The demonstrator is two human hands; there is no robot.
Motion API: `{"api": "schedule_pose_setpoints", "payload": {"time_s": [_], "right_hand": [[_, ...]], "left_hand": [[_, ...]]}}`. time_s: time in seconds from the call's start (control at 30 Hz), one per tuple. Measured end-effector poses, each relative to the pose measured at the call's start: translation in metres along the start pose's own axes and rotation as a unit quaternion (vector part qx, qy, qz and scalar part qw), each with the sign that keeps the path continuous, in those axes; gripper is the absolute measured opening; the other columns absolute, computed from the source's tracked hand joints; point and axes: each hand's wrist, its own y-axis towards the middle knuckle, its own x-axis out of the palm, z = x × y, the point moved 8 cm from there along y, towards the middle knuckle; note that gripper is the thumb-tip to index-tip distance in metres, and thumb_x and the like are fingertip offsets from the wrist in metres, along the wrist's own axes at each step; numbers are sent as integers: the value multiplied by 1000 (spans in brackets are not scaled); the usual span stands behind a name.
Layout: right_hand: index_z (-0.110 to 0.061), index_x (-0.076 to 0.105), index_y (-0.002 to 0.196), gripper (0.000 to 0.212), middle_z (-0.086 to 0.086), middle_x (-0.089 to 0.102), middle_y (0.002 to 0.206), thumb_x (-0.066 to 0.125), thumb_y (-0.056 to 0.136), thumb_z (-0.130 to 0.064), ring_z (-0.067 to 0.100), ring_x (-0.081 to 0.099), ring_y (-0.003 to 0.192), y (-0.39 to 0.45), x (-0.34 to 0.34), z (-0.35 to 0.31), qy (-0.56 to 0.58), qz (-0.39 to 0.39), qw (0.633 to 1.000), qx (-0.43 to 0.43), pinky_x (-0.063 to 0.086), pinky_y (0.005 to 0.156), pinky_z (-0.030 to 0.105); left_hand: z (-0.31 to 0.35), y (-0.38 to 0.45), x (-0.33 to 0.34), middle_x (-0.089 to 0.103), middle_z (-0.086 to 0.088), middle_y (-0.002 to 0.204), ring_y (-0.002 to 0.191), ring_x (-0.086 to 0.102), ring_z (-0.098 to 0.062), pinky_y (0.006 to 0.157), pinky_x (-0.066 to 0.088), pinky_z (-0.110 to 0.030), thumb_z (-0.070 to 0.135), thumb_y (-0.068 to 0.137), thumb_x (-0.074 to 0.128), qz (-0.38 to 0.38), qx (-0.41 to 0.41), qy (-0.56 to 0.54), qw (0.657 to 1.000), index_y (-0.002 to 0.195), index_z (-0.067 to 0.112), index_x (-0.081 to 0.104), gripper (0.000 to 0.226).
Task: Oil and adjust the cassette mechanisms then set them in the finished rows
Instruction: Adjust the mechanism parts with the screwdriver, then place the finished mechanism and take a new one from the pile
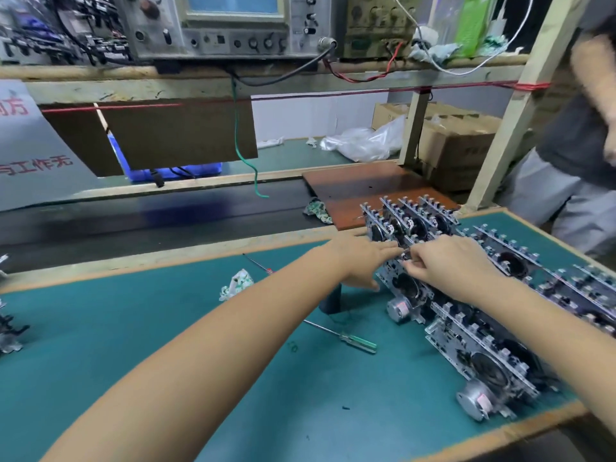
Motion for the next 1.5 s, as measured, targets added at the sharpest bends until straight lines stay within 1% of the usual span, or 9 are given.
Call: {"api": "schedule_pose_setpoints", "payload": {"time_s": [0.13,0.23,0.47,0.7,0.87,1.0,1.17,1.4,1.5], "right_hand": [[-26,52,96,35,-5,66,84,38,93,-57,19,64,79,-7,-26,-14,-34,51,998,5,28,53,27],[-30,47,89,21,-9,65,76,43,91,-50,21,64,73,-19,-50,-39,123,106,987,16,30,54,28],[-31,37,69,30,-12,52,55,44,85,-55,11,47,57,-44,-41,-160,435,19,899,-55,36,58,32],[-26,42,79,27,-6,59,88,41,95,-47,19,55,90,-51,-48,-329,374,-82,868,-315,27,64,31],[-16,56,113,28,6,59,114,49,95,-35,24,52,110,-61,-75,-440,412,-113,794,-432,40,85,36],[-8,32,143,55,16,44,139,52,95,-24,29,40,128,-53,-97,-516,492,-160,748,-415,33,104,39],[-9,8,151,72,15,23,154,51,95,-21,32,28,138,-55,-108,-571,555,-252,702,-368,27,110,38],[-21,28,146,62,10,45,143,57,91,-24,25,42,130,-44,-87,-517,657,-251,657,-271,33,107,38],[-22,33,144,60,2,47,141,59,90,-25,11,43,129,-29,-76,-450,704,-215,646,-200,35,108,34]], "left_hand": [[-1,-7,-3,2,3,161,145,19,-23,115,24,-39,43,94,53,25,-11,-7,1000,153,23,5,79],[-8,-41,-17,12,0,160,142,23,-20,111,25,-36,40,92,55,133,-44,-56,989,147,20,26,65],[-39,-219,25,52,21,120,116,44,3,99,29,-10,43,87,62,320,-213,-299,873,113,30,65,29],[-43,-381,117,49,24,116,115,49,-4,96,25,-6,37,85,68,260,-445,-324,793,104,45,55,24],[-50,-483,126,62,-11,116,102,61,-31,90,46,-41,47,77,50,244,-563,-155,775,109,11,69,52],[-61,-566,132,57,-23,119,105,55,-45,85,47,-59,22,65,87,223,-710,-28,668,116,5,62,60],[-60,-613,171,63,-33,98,90,61,-48,74,47,-51,24,71,82,161,-812,-124,547,119,-5,56,61],[-58,-577,142,61,-3,52,58,58,-25,56,38,-36,27,70,81,251,-752,-171,585,97,19,69,30],[-62,-523,114,57,19,48,53,57,1,56,41,-25,27,64,85,319,-689,-212,615,83,41,65,31]]}}
